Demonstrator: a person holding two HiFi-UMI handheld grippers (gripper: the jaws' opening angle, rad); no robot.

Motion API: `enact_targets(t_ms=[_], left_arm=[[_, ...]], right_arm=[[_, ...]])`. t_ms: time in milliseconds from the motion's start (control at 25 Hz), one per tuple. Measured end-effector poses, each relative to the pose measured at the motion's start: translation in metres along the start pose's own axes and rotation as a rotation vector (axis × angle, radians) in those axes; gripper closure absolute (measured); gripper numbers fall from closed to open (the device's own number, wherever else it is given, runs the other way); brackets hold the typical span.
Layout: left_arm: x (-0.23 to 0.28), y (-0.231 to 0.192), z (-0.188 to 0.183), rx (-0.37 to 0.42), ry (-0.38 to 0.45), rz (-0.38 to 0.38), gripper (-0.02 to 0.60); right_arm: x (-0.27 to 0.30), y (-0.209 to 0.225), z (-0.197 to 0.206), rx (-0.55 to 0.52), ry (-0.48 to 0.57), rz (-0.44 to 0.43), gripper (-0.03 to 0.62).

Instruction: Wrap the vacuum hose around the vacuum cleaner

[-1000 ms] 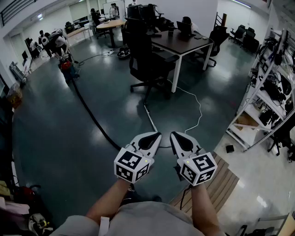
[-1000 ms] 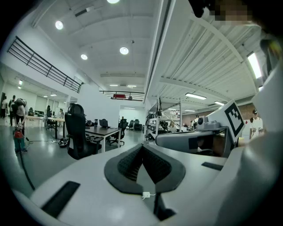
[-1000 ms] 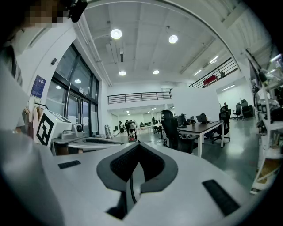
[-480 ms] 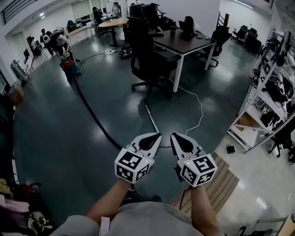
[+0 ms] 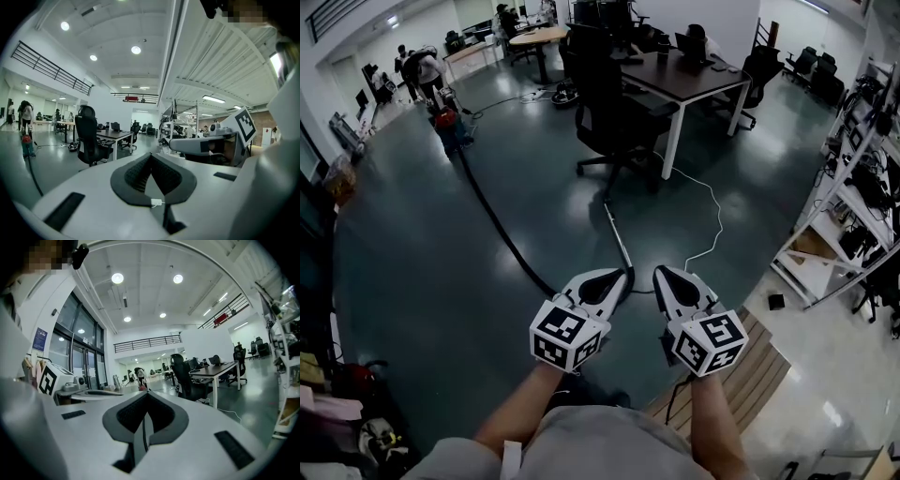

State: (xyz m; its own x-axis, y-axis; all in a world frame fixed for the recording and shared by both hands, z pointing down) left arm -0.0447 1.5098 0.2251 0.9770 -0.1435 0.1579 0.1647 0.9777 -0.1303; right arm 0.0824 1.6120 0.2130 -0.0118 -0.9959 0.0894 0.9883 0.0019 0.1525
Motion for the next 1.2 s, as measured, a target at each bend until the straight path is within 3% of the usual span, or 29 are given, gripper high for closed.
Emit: enact_targets(t_ms=[400,960,1200], left_arm=[[0.026,-0.078,0.0,-0.04,-0.022,0.018,0.574],[0.076,-0.242,-0.007,-0.071,-0.091,0.145,0.574],[0.098,-0.294,-0.002,-0.07,-0.126,0.181,0.574]], right_arm=[[0.075,0.014,0.003,0.0,-0.063,0.027,0.591],[0.232,0.027,-0.006,-0.002,-0.154,0.161,0.591],[0.282,0.038,0.0,-0.011,-0.212,0.197,0.591]])
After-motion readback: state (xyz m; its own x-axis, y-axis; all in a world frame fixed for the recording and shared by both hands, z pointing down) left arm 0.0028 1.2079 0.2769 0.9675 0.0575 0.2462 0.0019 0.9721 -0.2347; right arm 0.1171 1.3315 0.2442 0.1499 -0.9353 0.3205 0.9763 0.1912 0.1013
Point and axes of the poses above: the fingertips, and each gripper's own axes: x forward along the fingers, y to its right, z out of its underside, the point moved 8 cm from there along -x, backward along the fingers, and after that the axes turned 2 degrees about -x, right-handed, at the moved point
